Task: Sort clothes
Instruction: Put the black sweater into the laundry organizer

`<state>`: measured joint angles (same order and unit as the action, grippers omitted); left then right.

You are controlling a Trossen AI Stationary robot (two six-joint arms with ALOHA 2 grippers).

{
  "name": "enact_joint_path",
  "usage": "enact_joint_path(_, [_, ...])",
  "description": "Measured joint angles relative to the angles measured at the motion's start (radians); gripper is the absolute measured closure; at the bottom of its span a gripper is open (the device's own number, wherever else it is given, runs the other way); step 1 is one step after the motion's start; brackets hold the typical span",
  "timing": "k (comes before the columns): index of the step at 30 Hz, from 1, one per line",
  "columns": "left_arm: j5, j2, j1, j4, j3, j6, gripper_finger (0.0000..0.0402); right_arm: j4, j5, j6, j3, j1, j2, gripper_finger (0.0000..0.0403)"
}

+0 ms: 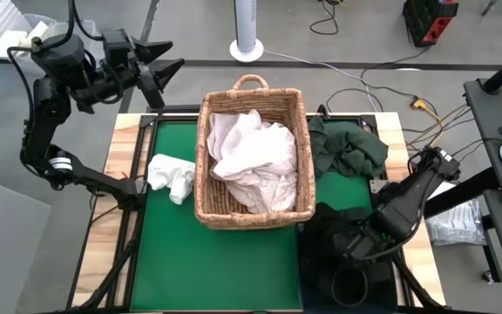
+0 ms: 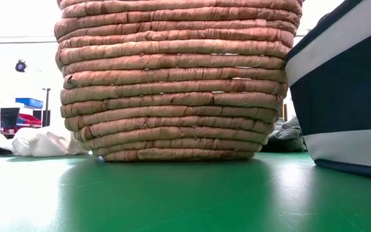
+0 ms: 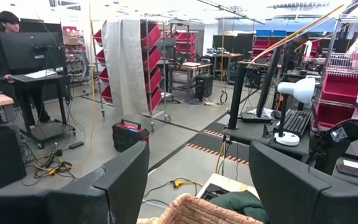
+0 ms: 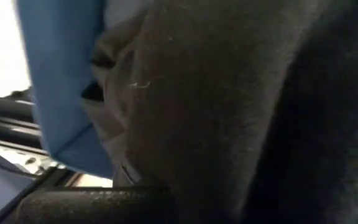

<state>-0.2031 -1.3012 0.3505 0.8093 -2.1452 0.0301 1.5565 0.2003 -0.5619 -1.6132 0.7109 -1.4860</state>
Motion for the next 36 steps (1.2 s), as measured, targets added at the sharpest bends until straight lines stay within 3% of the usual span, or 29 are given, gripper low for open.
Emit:
enact_joint_path(10, [0.000,-0.002,0.000,0.002,0.001,0.000,0.0150,-0.171,0.000,-0.006,0.169,0.000,-0.001,0.0369])
enact_joint_path(18, [0.000,-0.001,0.000,0.004,0.000,0.000,0.0150,-0.185,-0.022,-0.134,0.151,0.000,0.024,0.0272])
enact_joint_path(24, [-0.035,-0.001,0.000,0.006,0.001,-0.003,0.0150,-0.174,-0.018,-0.238,0.094,0.005,0.054,0.0181])
enact_joint_path(28, [-0.062,-0.001,0.001,0.004,0.000,-0.012,0.0150,-0.135,-0.014,-0.292,0.002,0.007,0.061,0.0141])
enact_joint_path(32, [-0.062,-0.001,0.001,-0.008,0.001,-0.013,0.0150,-0.068,0.015,-0.353,-0.117,0.006,0.061,0.0128])
enact_joint_path(36, [-0.062,-0.002,0.001,-0.007,0.001,-0.013,0.0150,0.019,-0.009,-0.383,-0.225,0.006,0.065,0.0141])
